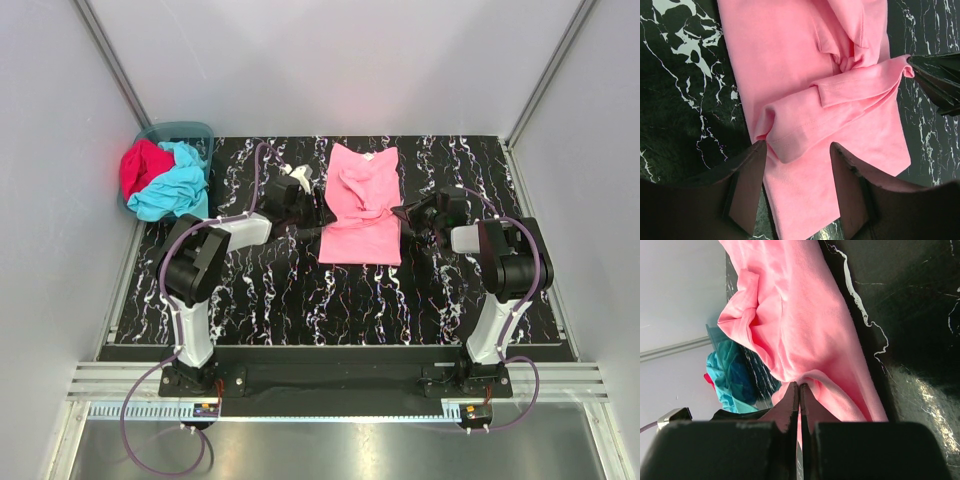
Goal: Fold and stack the t-shirts
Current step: Fold the tshirt
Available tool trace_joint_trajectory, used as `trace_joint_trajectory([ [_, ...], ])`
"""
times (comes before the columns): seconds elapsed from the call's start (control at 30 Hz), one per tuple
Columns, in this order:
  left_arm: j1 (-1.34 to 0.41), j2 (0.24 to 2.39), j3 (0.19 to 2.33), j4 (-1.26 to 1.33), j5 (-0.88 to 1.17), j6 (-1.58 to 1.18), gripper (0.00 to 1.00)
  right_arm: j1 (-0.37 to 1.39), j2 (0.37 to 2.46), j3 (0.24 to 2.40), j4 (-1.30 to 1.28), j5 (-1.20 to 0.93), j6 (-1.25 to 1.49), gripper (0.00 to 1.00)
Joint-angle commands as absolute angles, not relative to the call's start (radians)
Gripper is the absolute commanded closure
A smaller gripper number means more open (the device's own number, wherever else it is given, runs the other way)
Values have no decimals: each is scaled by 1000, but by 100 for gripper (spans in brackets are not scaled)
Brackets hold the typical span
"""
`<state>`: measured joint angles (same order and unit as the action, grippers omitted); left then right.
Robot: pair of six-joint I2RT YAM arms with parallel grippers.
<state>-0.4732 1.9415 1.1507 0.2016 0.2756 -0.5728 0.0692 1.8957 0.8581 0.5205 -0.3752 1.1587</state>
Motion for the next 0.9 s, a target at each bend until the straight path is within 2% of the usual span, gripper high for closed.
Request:
trace_joint_trajectory([
  [0.0,-471,1899,1175,212,259,-555,42,61,1896,856,572,-360,1166,100],
  [0.87,-485,1983,1175,276,293,-606,44,58,1914,856,581,-365,1170,100],
])
